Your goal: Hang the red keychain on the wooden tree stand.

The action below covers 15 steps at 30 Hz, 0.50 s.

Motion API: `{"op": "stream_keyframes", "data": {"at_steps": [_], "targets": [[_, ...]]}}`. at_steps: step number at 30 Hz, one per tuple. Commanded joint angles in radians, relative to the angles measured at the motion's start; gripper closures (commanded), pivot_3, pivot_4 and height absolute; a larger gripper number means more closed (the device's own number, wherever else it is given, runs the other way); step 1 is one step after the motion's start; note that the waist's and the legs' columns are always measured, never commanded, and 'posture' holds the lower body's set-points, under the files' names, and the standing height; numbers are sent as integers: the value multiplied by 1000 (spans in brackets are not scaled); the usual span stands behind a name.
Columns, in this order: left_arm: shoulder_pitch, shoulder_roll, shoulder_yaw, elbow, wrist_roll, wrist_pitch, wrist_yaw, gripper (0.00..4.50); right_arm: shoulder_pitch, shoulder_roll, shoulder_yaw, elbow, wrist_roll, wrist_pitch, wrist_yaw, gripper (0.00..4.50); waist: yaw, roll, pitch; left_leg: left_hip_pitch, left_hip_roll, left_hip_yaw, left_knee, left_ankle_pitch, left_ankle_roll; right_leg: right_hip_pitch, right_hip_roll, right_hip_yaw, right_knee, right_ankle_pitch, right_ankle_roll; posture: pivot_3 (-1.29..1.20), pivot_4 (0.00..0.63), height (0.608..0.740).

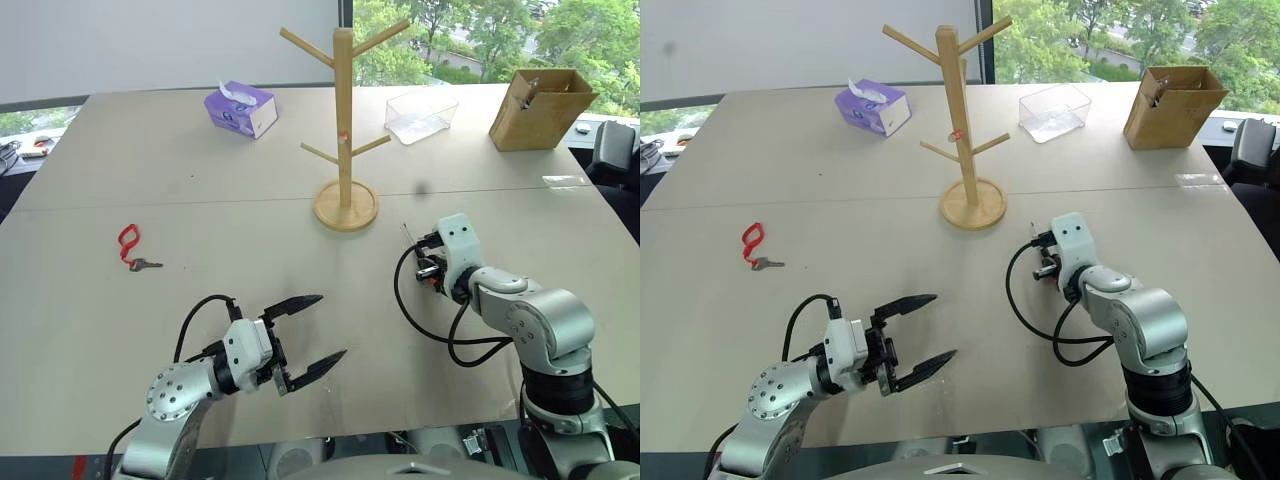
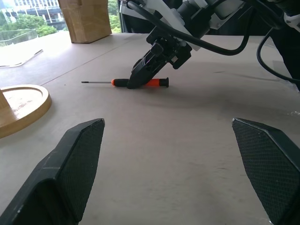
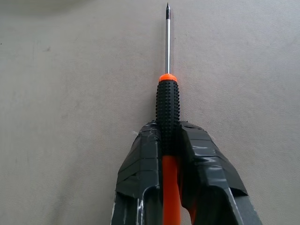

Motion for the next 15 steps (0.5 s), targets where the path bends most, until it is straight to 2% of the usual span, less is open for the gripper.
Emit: {"op": "stream_keyframes", "data": {"at_steps": [1,5,9,15], "targets": [[3,3,9,-1,-8,-21,-6,0,1,-5,-2,0,-3,-23,21,4410,0,0,0,0,0,0,0,0,0,0,0,0,0,0,0,0,150,740],[2,-5,15,12,-6,-29,3,0,-58,-19,-70,-4,-23,-179,39,4410,2,2,2,-1,0,0,0,0,0,-1,0,0,0,0,0,0,150,740],[8,-17,4,6,4,-31,20,0,-137,-75,-201,147,-64,-314,20,4410,7,3,2,-5,-1,0,0,0,0,-4,0,0,0,1,1,0,150,740],[-14,-39,-9,-2,19,-10,56,0,-265,-264,-361,644,-106,-533,57,4410,9,3,2,-11,-2,0,1,0,0,-8,0,-1,-1,2,3,0,150,740]]}}
